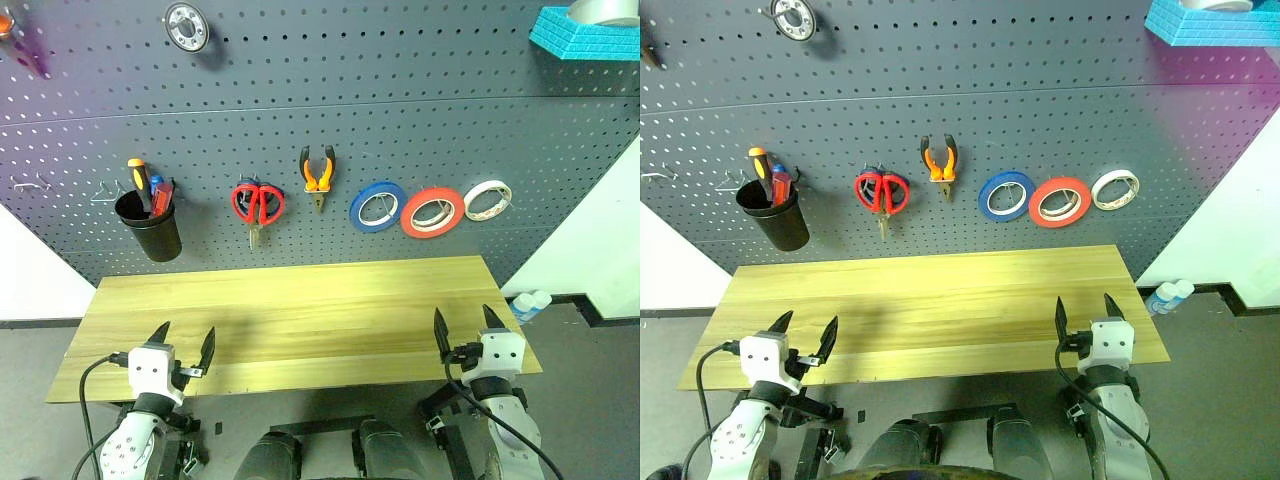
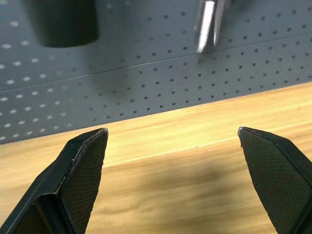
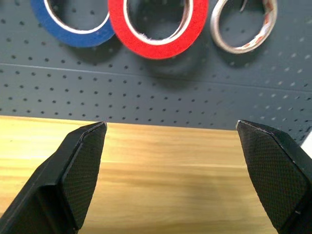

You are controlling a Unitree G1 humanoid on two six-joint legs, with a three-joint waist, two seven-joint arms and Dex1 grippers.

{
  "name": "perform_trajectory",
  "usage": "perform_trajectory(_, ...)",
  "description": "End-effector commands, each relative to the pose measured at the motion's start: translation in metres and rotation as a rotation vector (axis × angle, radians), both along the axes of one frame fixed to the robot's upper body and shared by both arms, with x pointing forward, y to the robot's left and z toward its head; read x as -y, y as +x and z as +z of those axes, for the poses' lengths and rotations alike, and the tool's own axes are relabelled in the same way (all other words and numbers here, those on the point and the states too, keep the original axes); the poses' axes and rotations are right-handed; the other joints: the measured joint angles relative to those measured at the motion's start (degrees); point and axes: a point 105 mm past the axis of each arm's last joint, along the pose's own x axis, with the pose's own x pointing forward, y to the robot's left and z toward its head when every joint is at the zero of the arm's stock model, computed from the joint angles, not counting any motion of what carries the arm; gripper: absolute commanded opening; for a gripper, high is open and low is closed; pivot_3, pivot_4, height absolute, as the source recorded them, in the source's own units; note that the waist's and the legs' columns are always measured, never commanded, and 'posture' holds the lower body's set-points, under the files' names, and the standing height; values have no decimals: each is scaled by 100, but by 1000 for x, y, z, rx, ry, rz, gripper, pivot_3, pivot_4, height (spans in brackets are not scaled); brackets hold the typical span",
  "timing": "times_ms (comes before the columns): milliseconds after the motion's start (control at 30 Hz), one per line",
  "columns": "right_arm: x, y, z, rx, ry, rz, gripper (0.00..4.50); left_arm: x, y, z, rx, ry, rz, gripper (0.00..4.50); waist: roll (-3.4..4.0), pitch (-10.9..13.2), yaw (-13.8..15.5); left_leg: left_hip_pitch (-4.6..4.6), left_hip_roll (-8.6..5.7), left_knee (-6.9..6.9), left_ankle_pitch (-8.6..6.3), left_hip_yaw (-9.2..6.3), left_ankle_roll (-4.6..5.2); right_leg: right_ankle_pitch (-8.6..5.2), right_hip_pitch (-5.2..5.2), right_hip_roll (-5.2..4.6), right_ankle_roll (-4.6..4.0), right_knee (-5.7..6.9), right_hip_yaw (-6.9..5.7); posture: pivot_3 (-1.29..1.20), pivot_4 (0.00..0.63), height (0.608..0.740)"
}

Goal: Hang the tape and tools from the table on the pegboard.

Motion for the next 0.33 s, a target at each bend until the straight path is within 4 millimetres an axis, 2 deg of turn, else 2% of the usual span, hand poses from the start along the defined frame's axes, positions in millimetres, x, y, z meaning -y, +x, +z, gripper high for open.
perform_trajectory(33,-5,1,9,40,7,9,4500,-3,-2,12,55,9,18,4474,0,-1,4,1,0,0,0,0,0,-1,0,0,-1,0,0,-20,68,740)
perform_trajectory(167,-2,3,3,21,9,0,4500,-3,-2,10,37,1,30,4474,-3,-3,6,-1,0,-3,0,0,1,-3,1,0,-2,-2,0,-20,64,740)
perform_trajectory(333,2,-4,-8,-16,-8,5,4500,-8,-14,2,-6,6,36,4474,-6,-14,7,1,0,-5,-4,0,6,-6,1,-1,1,-5,-1,-26,64,740)
